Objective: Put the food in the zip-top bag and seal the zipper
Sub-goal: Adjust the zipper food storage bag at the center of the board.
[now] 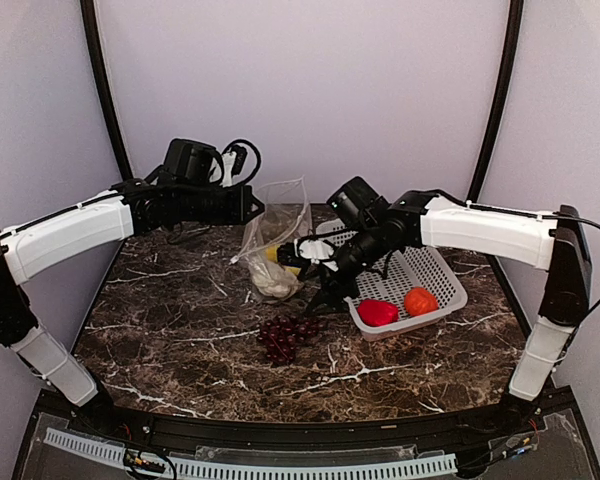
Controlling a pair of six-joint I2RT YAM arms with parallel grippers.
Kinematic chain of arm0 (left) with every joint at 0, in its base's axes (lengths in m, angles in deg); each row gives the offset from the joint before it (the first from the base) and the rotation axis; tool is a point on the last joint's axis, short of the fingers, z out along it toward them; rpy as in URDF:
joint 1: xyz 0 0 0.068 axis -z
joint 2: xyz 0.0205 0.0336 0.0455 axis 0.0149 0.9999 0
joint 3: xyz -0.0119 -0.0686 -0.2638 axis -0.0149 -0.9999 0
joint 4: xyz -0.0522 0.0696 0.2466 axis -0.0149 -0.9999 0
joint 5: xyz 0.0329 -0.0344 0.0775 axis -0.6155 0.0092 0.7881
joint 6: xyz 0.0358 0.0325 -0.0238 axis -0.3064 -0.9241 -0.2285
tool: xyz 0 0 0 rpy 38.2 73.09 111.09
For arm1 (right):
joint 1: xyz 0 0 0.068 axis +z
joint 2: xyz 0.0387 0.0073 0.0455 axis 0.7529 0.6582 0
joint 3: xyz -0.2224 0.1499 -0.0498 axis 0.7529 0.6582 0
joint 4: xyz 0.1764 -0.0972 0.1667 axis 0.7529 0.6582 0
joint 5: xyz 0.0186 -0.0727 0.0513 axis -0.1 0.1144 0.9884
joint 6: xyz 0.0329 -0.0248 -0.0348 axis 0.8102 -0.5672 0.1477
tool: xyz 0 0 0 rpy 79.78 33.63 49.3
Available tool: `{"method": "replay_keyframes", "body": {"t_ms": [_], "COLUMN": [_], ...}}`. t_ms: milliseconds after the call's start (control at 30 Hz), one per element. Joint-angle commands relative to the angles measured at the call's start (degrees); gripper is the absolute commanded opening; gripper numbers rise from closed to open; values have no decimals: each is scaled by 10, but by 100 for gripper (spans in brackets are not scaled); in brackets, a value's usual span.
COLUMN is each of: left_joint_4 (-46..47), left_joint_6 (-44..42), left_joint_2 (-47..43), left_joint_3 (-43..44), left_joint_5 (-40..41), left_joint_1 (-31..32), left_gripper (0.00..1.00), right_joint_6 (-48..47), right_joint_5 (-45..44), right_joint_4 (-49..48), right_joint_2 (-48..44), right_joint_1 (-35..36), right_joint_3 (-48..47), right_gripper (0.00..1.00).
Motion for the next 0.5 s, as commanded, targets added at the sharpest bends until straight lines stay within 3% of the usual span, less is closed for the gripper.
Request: {"method": "replay_keyframes", "body": {"t_ms": [0,67,467], "left_joint_4": [-16,-13,-5], "left_joint_6": [7,9,16], "left_joint_2": [0,-2,-19], "left_joint_3": [8,5,-21], "left_joint_5": [15,13,11], "left_joint_1": [-4,-4,-4], "left_gripper": [1,1,1], "right_joint_6": [-85,-94,-146], "right_joint_5": [-85,-89,-127], "right_joint_4": [-55,-63,-75], "right_joint_2": [21,34,133], "right_joint_1": [46,52,56], "right_joint_3": [23,19,-11], "right_gripper": [95,99,97]}}
